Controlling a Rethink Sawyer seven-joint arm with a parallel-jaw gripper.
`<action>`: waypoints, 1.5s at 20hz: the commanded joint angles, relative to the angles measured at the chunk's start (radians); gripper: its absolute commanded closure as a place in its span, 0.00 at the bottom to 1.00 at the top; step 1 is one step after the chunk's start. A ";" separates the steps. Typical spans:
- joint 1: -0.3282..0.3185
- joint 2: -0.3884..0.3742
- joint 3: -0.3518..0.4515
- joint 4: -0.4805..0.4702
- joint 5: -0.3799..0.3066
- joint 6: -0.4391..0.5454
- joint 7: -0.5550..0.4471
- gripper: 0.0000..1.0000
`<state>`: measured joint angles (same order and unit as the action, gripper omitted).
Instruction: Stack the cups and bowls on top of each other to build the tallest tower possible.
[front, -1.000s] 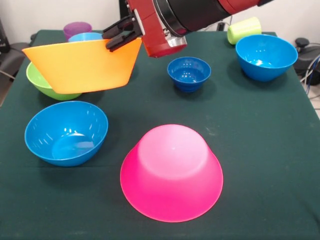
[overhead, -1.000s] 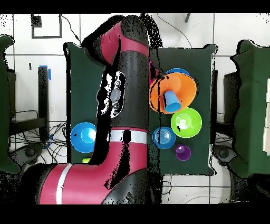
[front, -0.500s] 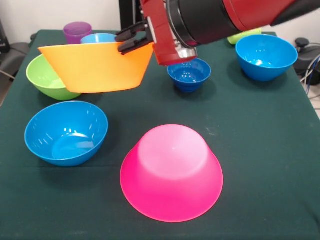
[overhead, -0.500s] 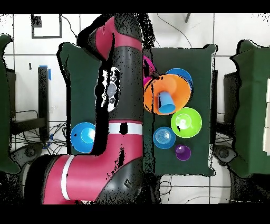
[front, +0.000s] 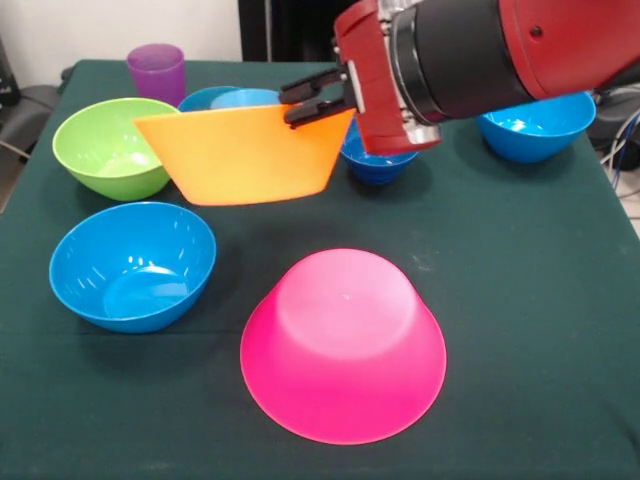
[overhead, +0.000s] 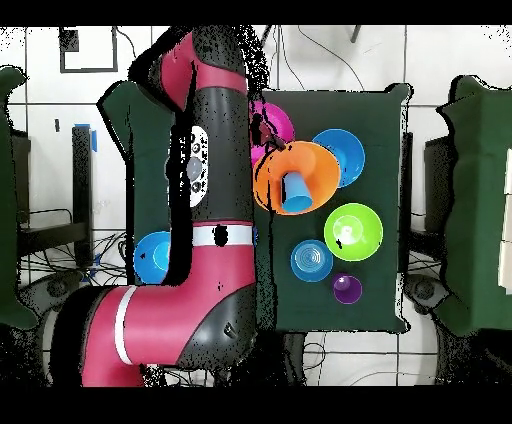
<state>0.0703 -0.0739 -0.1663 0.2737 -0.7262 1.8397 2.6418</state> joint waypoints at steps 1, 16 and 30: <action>0.011 0.033 0.041 -0.082 -0.003 0.126 -0.323 1.00; 0.017 0.168 -0.066 -0.340 0.004 0.271 -0.481 1.00; -0.013 0.293 -0.336 -0.541 0.101 0.366 -0.647 1.00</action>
<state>0.0739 0.1661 -0.4439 -0.1982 -0.6875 2.1026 2.2844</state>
